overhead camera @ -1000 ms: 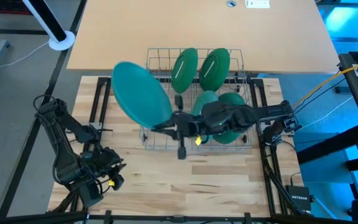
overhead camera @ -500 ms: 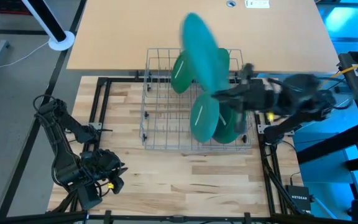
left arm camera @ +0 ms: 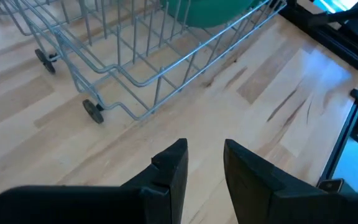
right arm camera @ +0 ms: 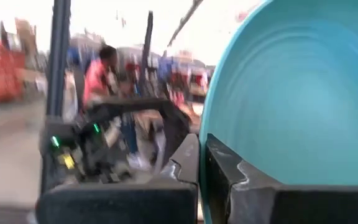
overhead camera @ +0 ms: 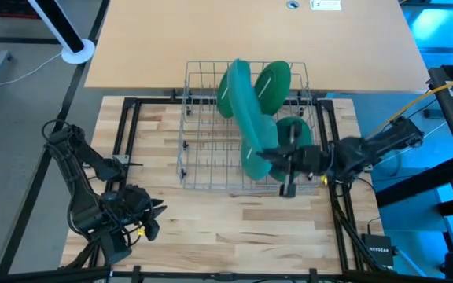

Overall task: Sort dishes
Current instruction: Put the blue plate into the dish rack

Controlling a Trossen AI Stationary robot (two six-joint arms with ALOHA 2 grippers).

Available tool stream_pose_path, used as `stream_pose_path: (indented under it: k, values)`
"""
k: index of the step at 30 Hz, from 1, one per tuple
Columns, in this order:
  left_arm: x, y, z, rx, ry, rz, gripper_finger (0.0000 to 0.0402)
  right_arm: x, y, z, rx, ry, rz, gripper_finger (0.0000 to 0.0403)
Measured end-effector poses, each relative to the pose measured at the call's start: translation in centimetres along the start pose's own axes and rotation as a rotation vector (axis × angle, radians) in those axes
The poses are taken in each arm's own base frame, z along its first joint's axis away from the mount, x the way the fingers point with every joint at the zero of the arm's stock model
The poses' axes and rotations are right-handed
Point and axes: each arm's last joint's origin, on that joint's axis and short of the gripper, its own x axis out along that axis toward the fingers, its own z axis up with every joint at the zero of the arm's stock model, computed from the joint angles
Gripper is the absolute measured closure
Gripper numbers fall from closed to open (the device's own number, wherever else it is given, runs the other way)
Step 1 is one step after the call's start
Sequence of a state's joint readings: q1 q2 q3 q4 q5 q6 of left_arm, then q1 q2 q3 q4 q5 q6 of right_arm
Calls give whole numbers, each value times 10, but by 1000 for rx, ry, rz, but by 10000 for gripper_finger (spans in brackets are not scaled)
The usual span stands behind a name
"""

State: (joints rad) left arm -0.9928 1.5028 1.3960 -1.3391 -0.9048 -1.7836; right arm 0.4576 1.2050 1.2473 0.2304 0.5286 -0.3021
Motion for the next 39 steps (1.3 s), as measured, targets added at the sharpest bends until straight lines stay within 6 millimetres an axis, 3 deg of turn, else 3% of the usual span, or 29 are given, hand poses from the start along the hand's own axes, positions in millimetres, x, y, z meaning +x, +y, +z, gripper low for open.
stream_pose_path:
  k: [8,12,17,22,26,39]
  values:
    - [9,-3,7,-25,-10,11,306,4,31,-82,300,-354,24,395]
    - [15,-5,12,-36,-17,19,306,12,45,-108,386,-491,9,395]
    - [22,-9,17,-47,-23,15,306,28,62,-135,457,-490,-29,395]
    - [25,-12,19,-35,-27,-3,306,39,68,-143,495,-445,-125,395]
    - [24,-14,19,-13,-27,-18,306,42,68,-137,511,-468,-135,394]
    - [25,-15,21,-7,-80,-18,306,31,94,-141,440,-220,-351,394]
